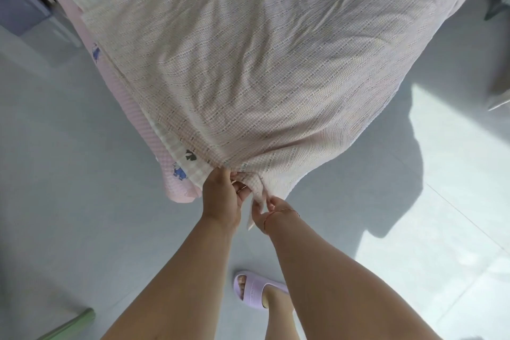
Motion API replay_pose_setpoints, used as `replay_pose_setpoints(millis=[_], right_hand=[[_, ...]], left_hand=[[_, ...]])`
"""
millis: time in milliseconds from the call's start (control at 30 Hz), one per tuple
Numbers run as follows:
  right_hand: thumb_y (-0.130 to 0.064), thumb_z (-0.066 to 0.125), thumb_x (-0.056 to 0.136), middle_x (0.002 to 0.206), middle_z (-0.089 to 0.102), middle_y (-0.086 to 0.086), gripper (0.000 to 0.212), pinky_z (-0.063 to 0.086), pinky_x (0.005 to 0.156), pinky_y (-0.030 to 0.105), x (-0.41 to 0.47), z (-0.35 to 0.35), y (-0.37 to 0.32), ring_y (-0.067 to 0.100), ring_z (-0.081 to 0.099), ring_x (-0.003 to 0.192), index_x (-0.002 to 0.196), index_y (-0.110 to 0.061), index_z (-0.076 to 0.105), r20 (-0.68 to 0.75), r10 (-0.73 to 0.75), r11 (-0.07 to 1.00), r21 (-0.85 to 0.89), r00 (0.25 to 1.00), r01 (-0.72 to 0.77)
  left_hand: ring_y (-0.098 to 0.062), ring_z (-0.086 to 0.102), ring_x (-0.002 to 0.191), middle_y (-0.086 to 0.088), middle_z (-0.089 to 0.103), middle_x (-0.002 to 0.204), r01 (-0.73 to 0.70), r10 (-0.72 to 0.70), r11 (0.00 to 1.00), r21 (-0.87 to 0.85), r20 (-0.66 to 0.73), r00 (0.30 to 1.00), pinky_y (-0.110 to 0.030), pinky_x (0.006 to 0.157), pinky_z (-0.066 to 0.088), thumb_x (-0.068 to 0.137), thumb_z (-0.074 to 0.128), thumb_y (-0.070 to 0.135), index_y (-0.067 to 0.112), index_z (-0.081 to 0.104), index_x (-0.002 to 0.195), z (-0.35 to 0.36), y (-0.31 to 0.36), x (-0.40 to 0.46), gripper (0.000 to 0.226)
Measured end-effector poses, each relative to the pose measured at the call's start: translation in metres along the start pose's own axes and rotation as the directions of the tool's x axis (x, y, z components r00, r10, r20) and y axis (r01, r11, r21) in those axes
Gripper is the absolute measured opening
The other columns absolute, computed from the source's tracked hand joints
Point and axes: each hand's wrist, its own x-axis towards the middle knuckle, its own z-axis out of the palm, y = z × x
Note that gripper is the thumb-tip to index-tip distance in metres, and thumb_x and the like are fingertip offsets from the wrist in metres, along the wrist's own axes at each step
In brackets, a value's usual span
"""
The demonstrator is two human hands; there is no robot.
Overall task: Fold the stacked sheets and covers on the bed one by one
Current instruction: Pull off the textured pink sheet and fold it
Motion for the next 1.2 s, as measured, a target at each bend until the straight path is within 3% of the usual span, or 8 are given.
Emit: replay_pose_setpoints(millis=[133, 367, 467, 600, 800, 1000, 1100, 1200], right_hand=[[-0.001, 0.048, 0.096, 0.075, 0.050, 0.008, 0.010, 0.046, 0.032, 0.018, 0.002, -0.024, 0.005, 0.017, 0.055, 0.056, 0.089, 0.003, 0.054, -0.018, -0.132, 0.985, 0.110, 0.991, 0.133], [0.006, 0.050, 0.091, 0.083, 0.058, 0.012, 0.011, 0.053, 0.046, 0.016, -0.002, -0.069, 0.004, 0.017, 0.058, 0.074, 0.082, 0.003, 0.056, -0.066, -0.281, 0.955, 0.085, 0.957, 0.286], [0.002, 0.049, 0.093, 0.071, 0.065, 0.007, 0.013, 0.053, 0.048, 0.015, -0.006, -0.087, 0.001, 0.015, 0.058, 0.074, 0.082, -0.002, 0.055, -0.014, -0.310, 0.951, -0.016, 0.951, 0.310], [0.000, 0.052, 0.092, 0.067, 0.062, 0.006, 0.014, 0.053, 0.050, 0.016, -0.017, -0.100, -0.006, 0.013, 0.058, 0.067, 0.080, -0.003, 0.057, -0.002, -0.258, 0.966, 0.000, 0.966, 0.258], [-0.029, 0.062, 0.090, 0.089, 0.068, 0.004, 0.025, 0.052, 0.079, 0.023, -0.021, -0.102, -0.024, 0.014, 0.065, 0.082, 0.102, -0.007, 0.062, 0.022, -0.149, 0.963, 0.231, 0.989, 0.140], [-0.025, 0.064, 0.090, 0.055, 0.064, 0.005, 0.017, 0.042, 0.031, 0.018, -0.022, -0.109, -0.053, 0.018, 0.057, 0.033, 0.091, -0.009, 0.060, -0.009, -0.114, 0.904, 0.414, 0.993, 0.108], [-0.017, 0.042, 0.099, 0.116, 0.065, 0.012, 0.034, 0.047, 0.032, 0.026, -0.015, -0.118, -0.062, 0.033, 0.068, 0.098, 0.133, -0.011, 0.044, -0.093, -0.219, 0.925, 0.298, 0.971, 0.237], [-0.012, 0.044, 0.091, 0.132, 0.050, 0.014, 0.049, 0.053, 0.083, 0.056, -0.022, -0.137, -0.067, 0.042, 0.053, 0.114, 0.140, -0.008, 0.038, -0.243, -0.283, 0.928, 0.177, 0.928, 0.329]], left_hand=[[-0.026, 0.065, 0.105, -0.016, 0.065, 0.112, 0.022, -0.018, 0.999, 0.039, -0.110, 0.994, -0.035, 0.084, 0.057, 0.093, 0.036, 0.009, 0.002, 0.058, 0.113, -0.005, -0.007, 0.006, 0.030], [-0.024, 0.062, 0.107, 0.000, 0.064, 0.117, 0.187, -0.180, 0.931, 0.314, -0.051, 0.982, -0.048, 0.089, 0.055, 0.080, 0.061, 0.050, 0.031, 0.060, 0.117, -0.002, -0.039, -0.003, 0.041], [-0.030, 0.067, 0.095, -0.007, 0.067, 0.105, 0.308, -0.291, 0.819, 0.484, -0.111, 0.950, -0.051, 0.082, 0.058, 0.063, 0.075, 0.060, 0.017, 0.061, 0.111, 0.011, -0.065, -0.019, 0.066], [-0.036, 0.069, 0.082, -0.017, 0.070, 0.084, 0.245, -0.168, 0.718, 0.651, -0.180, 0.969, -0.052, 0.081, 0.057, 0.072, 0.072, 0.034, 0.006, 0.064, 0.079, 0.012, -0.093, -0.035, 0.030], [-0.024, 0.070, 0.086, -0.017, 0.070, 0.098, 0.263, -0.249, 0.901, 0.345, -0.084, 0.965, -0.035, 0.078, 0.060, 0.093, 0.060, 0.008, 0.001, 0.063, 0.103, 0.012, -0.083, -0.053, 0.012], [-0.014, 0.071, 0.072, -0.011, 0.069, 0.086, 0.208, -0.212, 0.930, 0.303, -0.019, 0.977, -0.026, 0.066, 0.060, 0.096, 0.056, 0.006, 0.002, 0.062, 0.102, 0.017, -0.081, -0.058, 0.009], [-0.016, 0.070, 0.076, -0.010, 0.069, 0.088, 0.136, -0.129, 0.921, 0.364, -0.044, 0.991, -0.028, 0.071, 0.060, 0.095, 0.057, 0.004, 0.004, 0.063, 0.100, 0.015, -0.085, -0.057, 0.008], [-0.018, 0.070, 0.076, -0.012, 0.070, 0.089, 0.102, -0.066, 0.893, 0.438, -0.098, 0.993, -0.026, 0.068, 0.059, 0.093, 0.059, 0.004, 0.002, 0.064, 0.097, 0.006, -0.089, -0.058, 0.006]])
